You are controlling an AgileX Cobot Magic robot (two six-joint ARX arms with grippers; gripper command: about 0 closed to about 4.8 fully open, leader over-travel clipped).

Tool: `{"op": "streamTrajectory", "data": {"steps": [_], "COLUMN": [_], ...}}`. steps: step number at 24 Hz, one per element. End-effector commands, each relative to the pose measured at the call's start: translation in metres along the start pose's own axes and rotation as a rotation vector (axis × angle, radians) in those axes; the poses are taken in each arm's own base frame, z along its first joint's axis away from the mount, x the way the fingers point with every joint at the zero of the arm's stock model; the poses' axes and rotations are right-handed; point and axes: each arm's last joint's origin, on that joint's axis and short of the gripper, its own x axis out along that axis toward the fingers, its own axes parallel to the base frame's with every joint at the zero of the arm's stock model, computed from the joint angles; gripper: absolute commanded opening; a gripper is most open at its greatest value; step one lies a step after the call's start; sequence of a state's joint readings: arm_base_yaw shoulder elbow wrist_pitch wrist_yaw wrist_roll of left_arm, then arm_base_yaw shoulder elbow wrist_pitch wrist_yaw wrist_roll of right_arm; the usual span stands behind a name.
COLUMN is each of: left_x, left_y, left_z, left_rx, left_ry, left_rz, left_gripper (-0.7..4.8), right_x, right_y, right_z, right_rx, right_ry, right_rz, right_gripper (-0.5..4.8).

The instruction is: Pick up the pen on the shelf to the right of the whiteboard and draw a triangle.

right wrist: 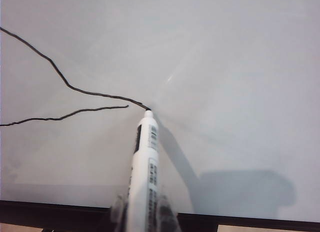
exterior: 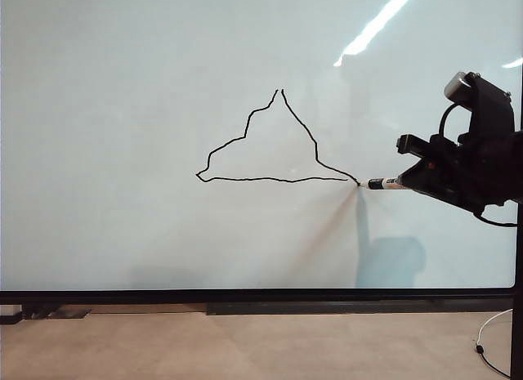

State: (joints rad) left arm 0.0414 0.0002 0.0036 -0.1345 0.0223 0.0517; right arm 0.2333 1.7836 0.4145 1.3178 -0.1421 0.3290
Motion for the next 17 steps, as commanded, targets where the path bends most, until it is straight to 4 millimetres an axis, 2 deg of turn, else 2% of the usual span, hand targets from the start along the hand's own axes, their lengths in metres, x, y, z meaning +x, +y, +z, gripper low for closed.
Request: {"op": "streamTrajectory", "data": {"steps": [1,6,13,17], "left_x": [0.0,0.0,0.0,0.0], "left_y": [0.0,0.0,0.0,0.0], "left_z": [0.002,0.002,0.002,0.002], "left_rx": [0.001,0.001,0.001,0.001], "left_ry": [-0.012,-0.012,-0.012,-0.012], "left_rz": [-0.001,0.0,-0.001,-0.001], "left_gripper": [-0.05,-0.05,-0.05,-0.05], "right_x": [0.0,-0.01,-0.063,-0.078], "right_y": [-0.005,0.004,0.017,0.014], "right_z": [0.004,0.007,0.016,0.03], "right_rx": [-0.007,-0.018,-0.204,-0.266], "right_ry": [-0.035,-0.072,-0.095,-0.045], "right_rz": [-0.056,0.055,0.057,-0.01], "right_gripper": [-0.03,-0.03,-0.04,-0.04]}}
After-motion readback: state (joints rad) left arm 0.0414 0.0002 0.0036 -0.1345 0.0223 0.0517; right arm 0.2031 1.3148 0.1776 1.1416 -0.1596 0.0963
